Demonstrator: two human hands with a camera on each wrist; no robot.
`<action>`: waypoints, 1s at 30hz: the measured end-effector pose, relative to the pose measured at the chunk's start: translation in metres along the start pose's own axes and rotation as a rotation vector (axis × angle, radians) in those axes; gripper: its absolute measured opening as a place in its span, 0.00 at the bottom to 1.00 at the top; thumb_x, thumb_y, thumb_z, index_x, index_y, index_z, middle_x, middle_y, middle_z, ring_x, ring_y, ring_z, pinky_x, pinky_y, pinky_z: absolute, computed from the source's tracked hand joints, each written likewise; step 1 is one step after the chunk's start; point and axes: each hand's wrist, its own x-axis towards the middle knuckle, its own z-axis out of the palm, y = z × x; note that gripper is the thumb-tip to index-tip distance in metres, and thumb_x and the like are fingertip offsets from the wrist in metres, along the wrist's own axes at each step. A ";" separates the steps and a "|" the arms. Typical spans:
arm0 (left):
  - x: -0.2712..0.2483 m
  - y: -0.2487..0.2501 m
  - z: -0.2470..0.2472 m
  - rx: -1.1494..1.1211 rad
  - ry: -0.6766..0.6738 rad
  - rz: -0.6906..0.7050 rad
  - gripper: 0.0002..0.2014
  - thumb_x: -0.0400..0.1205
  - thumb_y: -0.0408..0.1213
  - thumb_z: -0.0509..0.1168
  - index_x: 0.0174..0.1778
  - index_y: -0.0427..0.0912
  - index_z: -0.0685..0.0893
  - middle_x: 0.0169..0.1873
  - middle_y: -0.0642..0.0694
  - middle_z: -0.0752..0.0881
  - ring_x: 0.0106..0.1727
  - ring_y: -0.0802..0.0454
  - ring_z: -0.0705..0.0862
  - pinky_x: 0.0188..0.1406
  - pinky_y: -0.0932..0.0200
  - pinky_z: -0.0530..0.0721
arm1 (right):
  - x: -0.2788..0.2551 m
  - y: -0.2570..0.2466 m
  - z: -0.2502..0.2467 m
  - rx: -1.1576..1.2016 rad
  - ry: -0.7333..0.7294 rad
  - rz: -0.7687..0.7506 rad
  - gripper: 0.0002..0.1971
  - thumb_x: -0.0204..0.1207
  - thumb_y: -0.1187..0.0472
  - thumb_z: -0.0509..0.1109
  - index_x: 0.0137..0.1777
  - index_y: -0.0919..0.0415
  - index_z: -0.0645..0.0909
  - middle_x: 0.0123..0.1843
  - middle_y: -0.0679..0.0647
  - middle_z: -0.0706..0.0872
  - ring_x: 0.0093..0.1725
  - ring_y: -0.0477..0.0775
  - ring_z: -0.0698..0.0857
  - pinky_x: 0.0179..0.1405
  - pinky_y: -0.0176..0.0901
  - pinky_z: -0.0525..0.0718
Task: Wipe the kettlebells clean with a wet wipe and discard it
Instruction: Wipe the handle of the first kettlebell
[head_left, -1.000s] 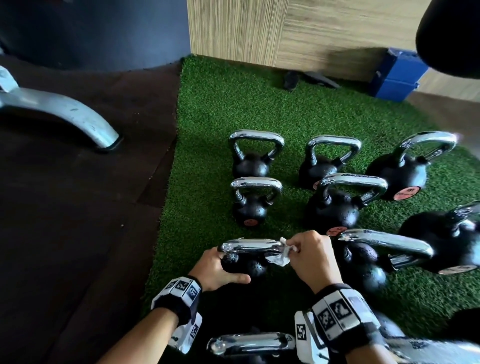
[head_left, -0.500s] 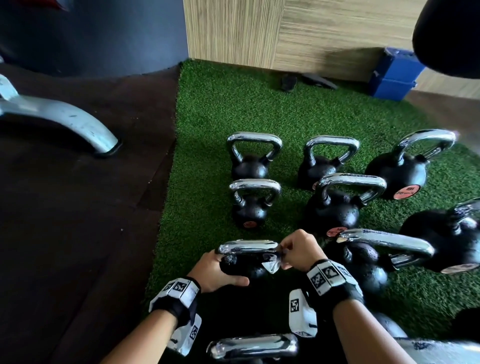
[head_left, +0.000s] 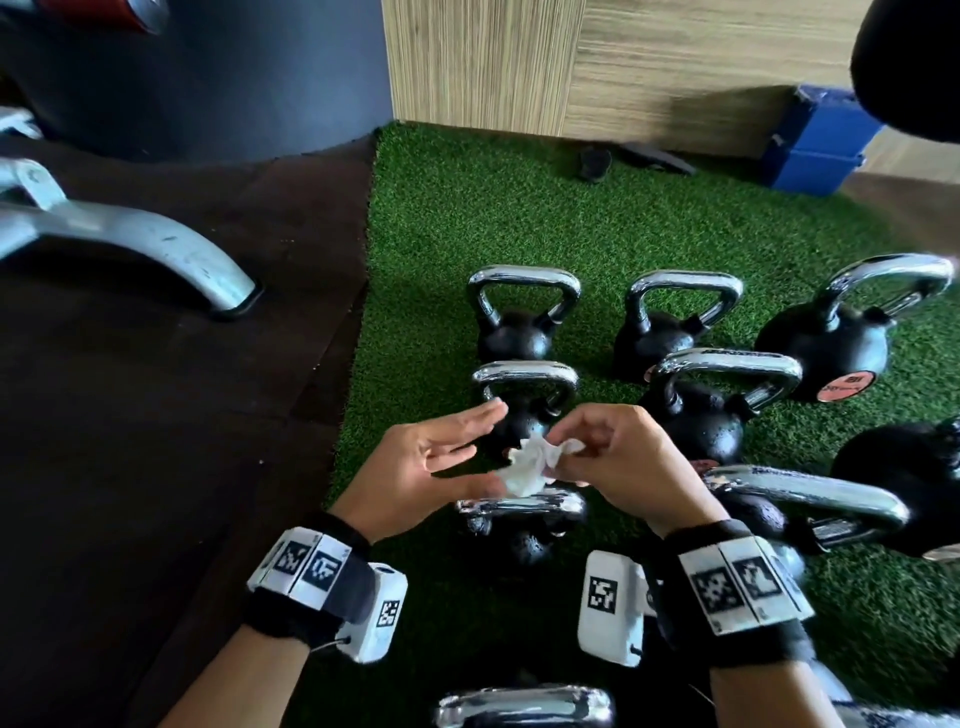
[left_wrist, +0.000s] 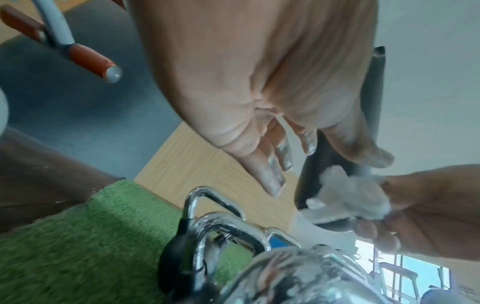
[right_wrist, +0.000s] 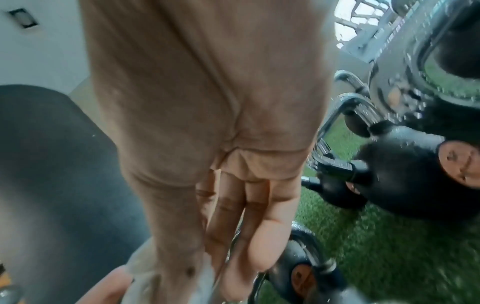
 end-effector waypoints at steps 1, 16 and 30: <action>0.002 0.003 0.003 -0.002 0.002 0.013 0.32 0.73 0.45 0.83 0.74 0.56 0.83 0.76 0.57 0.80 0.78 0.56 0.77 0.71 0.61 0.81 | 0.001 -0.003 0.002 0.096 -0.037 0.008 0.13 0.61 0.65 0.85 0.43 0.57 0.85 0.37 0.53 0.93 0.37 0.52 0.89 0.45 0.51 0.87; -0.020 0.003 0.018 0.410 0.264 0.167 0.12 0.76 0.43 0.79 0.55 0.49 0.94 0.51 0.60 0.91 0.54 0.60 0.90 0.55 0.61 0.87 | 0.000 0.033 0.002 -0.317 0.106 0.158 0.18 0.62 0.74 0.72 0.44 0.50 0.82 0.40 0.50 0.90 0.41 0.52 0.88 0.44 0.46 0.88; -0.042 -0.002 0.044 0.832 0.308 0.165 0.15 0.80 0.36 0.75 0.63 0.48 0.91 0.39 0.53 0.79 0.42 0.55 0.79 0.46 0.60 0.84 | 0.014 0.099 0.037 -0.410 -0.073 0.358 0.20 0.51 0.51 0.90 0.43 0.51 0.90 0.35 0.45 0.87 0.39 0.43 0.84 0.30 0.25 0.72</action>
